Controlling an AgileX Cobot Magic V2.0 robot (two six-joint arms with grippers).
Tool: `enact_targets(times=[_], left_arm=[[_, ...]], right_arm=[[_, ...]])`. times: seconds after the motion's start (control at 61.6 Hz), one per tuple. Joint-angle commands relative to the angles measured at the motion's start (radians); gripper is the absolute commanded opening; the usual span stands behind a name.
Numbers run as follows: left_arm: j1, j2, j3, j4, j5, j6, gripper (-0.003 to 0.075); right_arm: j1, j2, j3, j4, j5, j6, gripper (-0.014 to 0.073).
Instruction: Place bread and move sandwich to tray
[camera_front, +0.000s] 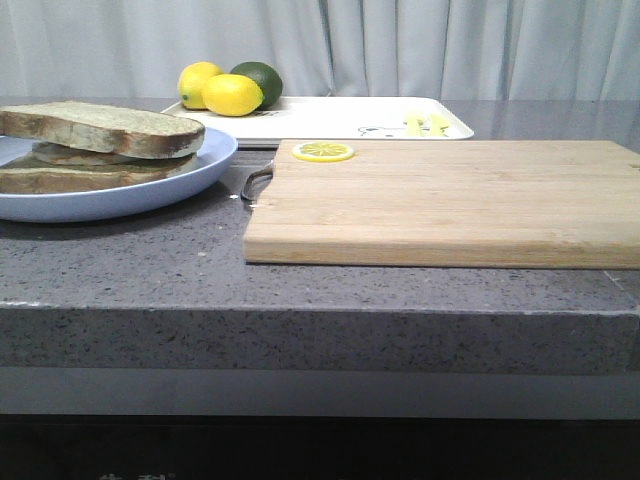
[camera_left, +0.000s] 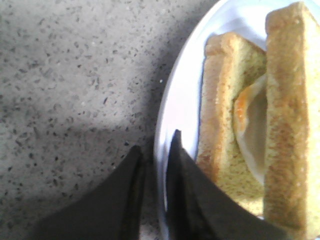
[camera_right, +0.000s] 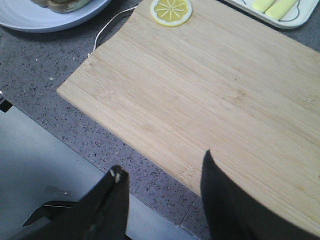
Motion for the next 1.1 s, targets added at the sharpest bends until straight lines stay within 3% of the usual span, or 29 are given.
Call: enact_targets(times=[0.0, 0.389, 0.6, 0.795, 1.087], left_arm=[[-0.001, -0.036, -0.028, -0.046, -0.006, 0.005, -0.0001], [-0.003, -0.036, -0.125, -0.144, 0.072, 0.006, -0.0018], [-0.074, -0.027, -0.216, -0.168, 0.072, -0.01, -0.0018], [-0.152, 0.045, -0.365, -0.161, 0.041, -0.127, -0.0018], [-0.22, 0.256, -0.633, -0.029, 0.033, -0.419, -0.0018]], right_arm=[[-0.004, -0.014, -0.024, -0.008, -0.064, -0.002, 0.0359], [-0.004, -0.014, -0.024, -0.008, -0.062, -0.002, 0.0359], [-0.004, -0.014, -0.024, -0.008, -0.062, -0.002, 0.0359], [-0.004, -0.014, -0.024, -0.008, -0.063, -0.002, 0.0359], [-0.004, -0.014, -0.024, -0.008, -0.063, -0.002, 0.0359]])
